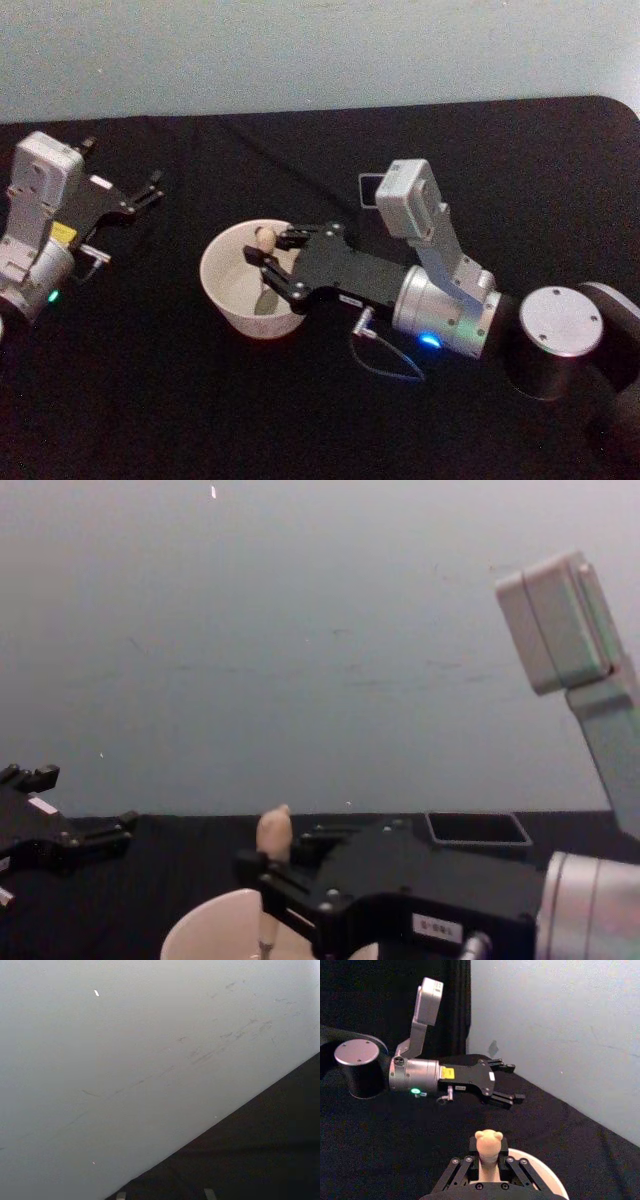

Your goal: Pick up the stirring spoon with one hand, stir inside the cup, then place it back in its original position.

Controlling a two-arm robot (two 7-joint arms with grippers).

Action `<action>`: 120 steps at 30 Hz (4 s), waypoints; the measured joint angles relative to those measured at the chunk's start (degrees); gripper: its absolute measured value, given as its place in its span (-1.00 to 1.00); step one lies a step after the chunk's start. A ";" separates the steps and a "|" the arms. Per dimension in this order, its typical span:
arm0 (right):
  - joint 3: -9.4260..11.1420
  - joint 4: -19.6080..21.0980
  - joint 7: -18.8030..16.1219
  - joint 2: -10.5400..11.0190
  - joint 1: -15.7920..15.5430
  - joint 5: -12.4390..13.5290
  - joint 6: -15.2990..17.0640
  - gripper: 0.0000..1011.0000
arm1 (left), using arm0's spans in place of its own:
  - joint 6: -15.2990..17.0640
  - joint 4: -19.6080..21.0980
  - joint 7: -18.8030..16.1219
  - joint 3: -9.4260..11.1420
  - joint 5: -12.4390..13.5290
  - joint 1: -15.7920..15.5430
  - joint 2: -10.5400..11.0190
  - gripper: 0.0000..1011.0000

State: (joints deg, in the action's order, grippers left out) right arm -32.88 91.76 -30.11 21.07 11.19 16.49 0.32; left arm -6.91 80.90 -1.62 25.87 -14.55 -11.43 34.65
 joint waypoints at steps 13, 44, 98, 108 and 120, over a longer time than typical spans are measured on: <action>-1.08 -3.65 1.74 -3.10 2.77 -0.99 -0.38 -0.58 | 0.00 0.00 0.00 0.00 0.00 0.00 0.00 0.98; 2.55 -3.91 3.50 -2.97 2.71 -1.33 1.21 -0.58 | 0.00 0.00 0.00 0.00 0.00 0.00 0.00 0.98; 0.63 -6.52 4.86 -5.07 4.61 -1.88 0.88 -0.58 | 0.00 0.00 0.00 0.00 0.00 0.00 0.00 0.98; 1.69 -6.08 4.93 -4.59 3.89 -2.02 1.42 -0.58 | 0.00 0.00 0.00 0.00 0.00 0.00 0.00 0.98; 3.20 -1.92 4.44 -3.92 3.71 -0.17 2.84 -0.58 | 0.00 0.00 0.00 0.00 0.00 0.00 0.00 0.98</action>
State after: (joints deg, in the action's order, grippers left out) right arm -29.68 89.83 -25.67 17.16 14.90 16.32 3.16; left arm -6.91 80.90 -1.62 25.86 -14.55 -11.43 34.65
